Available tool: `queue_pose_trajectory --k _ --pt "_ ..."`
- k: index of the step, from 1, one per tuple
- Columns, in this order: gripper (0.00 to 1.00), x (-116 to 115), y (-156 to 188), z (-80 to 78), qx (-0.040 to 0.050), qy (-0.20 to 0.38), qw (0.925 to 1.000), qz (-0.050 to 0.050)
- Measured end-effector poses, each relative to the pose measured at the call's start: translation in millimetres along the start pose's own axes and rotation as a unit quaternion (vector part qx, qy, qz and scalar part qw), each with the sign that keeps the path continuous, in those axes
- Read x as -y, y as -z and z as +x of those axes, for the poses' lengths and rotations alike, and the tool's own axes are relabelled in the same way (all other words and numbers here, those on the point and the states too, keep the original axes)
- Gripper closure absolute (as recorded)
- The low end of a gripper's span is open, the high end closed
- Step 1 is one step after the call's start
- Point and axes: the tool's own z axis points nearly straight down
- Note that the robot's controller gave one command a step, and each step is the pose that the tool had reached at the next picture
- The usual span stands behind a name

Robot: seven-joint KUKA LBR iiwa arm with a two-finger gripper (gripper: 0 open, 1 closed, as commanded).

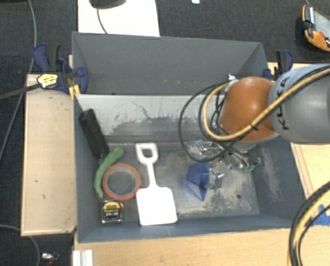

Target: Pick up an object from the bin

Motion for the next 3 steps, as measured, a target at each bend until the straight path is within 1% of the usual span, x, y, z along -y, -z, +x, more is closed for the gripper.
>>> queue_pose_trajectory --k 1,2,3 --pt "0.0 2 44 0.3 0.0039 -0.003 1.0 0.002" --pt "0.0 -31 25 5.0 -0.0016 0.169 0.9856 -0.003" --pt "0.0 -11 -4 11.0 0.0029 0.197 0.9803 0.003"
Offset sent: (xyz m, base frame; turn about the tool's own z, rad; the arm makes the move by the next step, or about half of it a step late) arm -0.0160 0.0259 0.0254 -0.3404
